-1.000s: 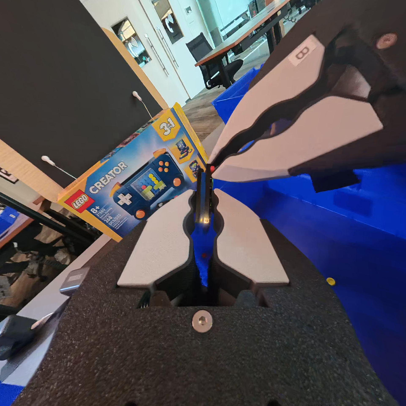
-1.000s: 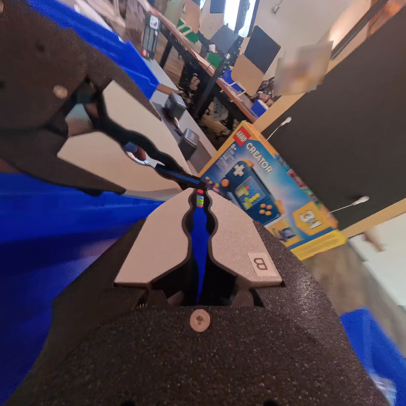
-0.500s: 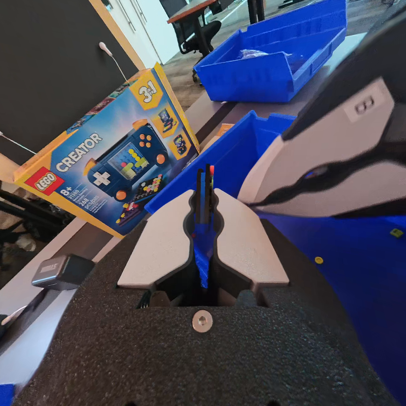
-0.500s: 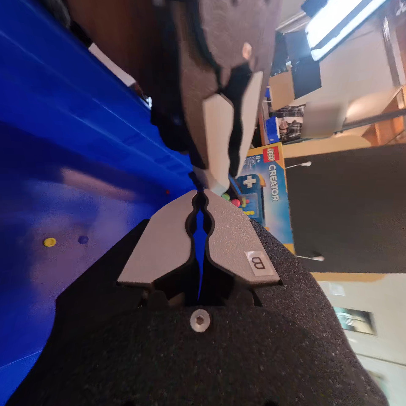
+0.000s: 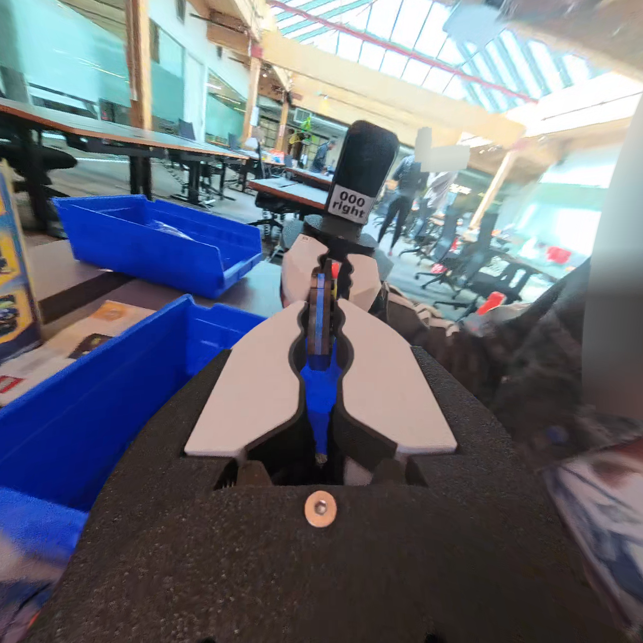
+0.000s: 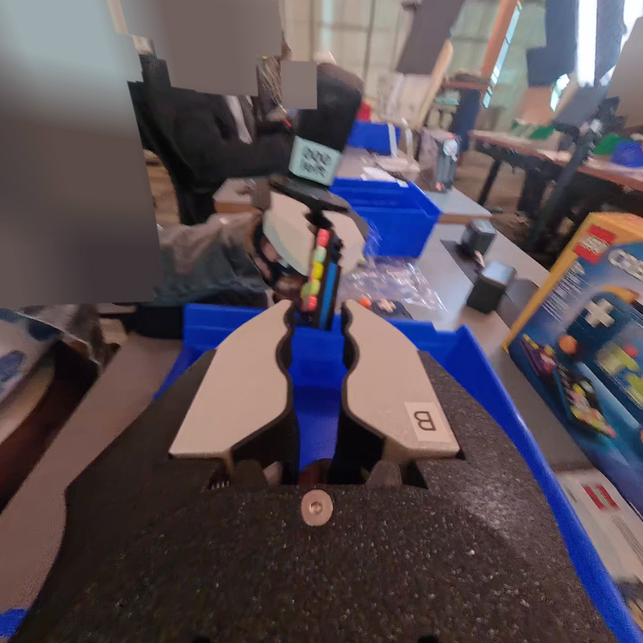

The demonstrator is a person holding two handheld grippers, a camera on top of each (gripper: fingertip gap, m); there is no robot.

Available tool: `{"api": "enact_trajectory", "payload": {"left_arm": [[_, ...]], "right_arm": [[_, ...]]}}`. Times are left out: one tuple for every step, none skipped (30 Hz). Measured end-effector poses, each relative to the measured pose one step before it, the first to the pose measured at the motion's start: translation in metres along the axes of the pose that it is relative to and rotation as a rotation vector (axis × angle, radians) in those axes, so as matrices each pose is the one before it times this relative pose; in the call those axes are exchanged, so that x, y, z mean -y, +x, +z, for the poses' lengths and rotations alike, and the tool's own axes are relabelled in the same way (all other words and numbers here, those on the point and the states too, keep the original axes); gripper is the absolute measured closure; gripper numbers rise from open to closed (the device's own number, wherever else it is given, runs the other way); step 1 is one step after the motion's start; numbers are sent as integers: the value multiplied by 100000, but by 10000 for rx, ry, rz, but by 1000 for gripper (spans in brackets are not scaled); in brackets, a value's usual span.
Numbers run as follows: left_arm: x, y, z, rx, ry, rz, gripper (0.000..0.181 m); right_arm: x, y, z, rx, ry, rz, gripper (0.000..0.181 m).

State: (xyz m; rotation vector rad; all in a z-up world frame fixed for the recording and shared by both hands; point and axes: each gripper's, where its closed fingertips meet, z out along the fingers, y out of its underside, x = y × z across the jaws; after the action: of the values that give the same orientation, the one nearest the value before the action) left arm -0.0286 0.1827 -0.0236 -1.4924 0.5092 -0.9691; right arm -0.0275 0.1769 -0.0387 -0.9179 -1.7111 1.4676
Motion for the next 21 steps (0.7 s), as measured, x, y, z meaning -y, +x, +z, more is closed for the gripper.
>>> {"api": "enact_trajectory", "payload": {"left_arm": [[70, 411, 73, -305, 66, -98, 169], [57, 158, 2, -101, 88, 113, 169], [-56, 4, -20, 13, -30, 277, 168], [86, -514, 5, 434, 11, 356, 148], [371, -1200, 32, 1019, 160, 515, 105], [460, -1318, 29, 1226, 234, 845, 66], [597, -591, -96, 820, 322, 1298, 51], [1077, -86, -161, 566, 663, 1471, 43], [1356, 454, -228, 212, 840, 1422, 46], [904, 44, -176, 409, 411, 1022, 58], [485, -308, -155, 522, 124, 670, 73], [-39, -44, -44, 217, -196, 530, 80], [-521, 333, 82, -109, -460, 465, 85], [-844, 274, 214, -52, -625, 346, 83], [-829, 458, 261, -117, -554, 286, 80], [-632, 596, 271, -178, -342, 249, 82], [-529, 265, 232, 60, -248, 176, 83], [-471, 335, 168, 1, -208, 232, 84], [-466, 507, 131, -160, -238, 309, 91], [-399, 294, 101, -56, -238, 217, 98], [-357, 269, 66, -84, -238, 146, 104]], "right_arm": [[567, -314, 81, 137, 360, 123, 161], [270, -75, 0, 42, 130, 147, 166], [153, -136, -57, 158, 46, 383, 167], [149, 126, -136, 73, 49, 658, 167], [406, 315, -251, 35, 308, 940, 167], [629, 268, -388, 156, 518, 1052, 167], [722, 251, -436, 190, 605, 929, 167], [636, 470, -432, -16, 564, 714, 167], [406, 561, -311, -192, 369, 376, 167], [239, 637, -181, -349, 235, 106, 167], [125, 546, -89, -361, 144, 63, 167], [103, 176, 12, -152, 112, 38, 167], [186, -1, 44, -81, 181, 45, 167], [138, 5, 88, -134, 166, 38, 167], [-39, -148, 136, -22, 59, -34, 167], [-294, -122, 182, -21, -105, -34, 167], [-515, 32, 233, -112, -258, -44, 167], [-430, -60, 261, -43, -191, -139, 167], [-256, -98, 260, 4, -67, -121, 167], [-238, -1, 229, -45, -82, -36, 167], [-285, -7, 177, -28, -148, -59, 167]]}}
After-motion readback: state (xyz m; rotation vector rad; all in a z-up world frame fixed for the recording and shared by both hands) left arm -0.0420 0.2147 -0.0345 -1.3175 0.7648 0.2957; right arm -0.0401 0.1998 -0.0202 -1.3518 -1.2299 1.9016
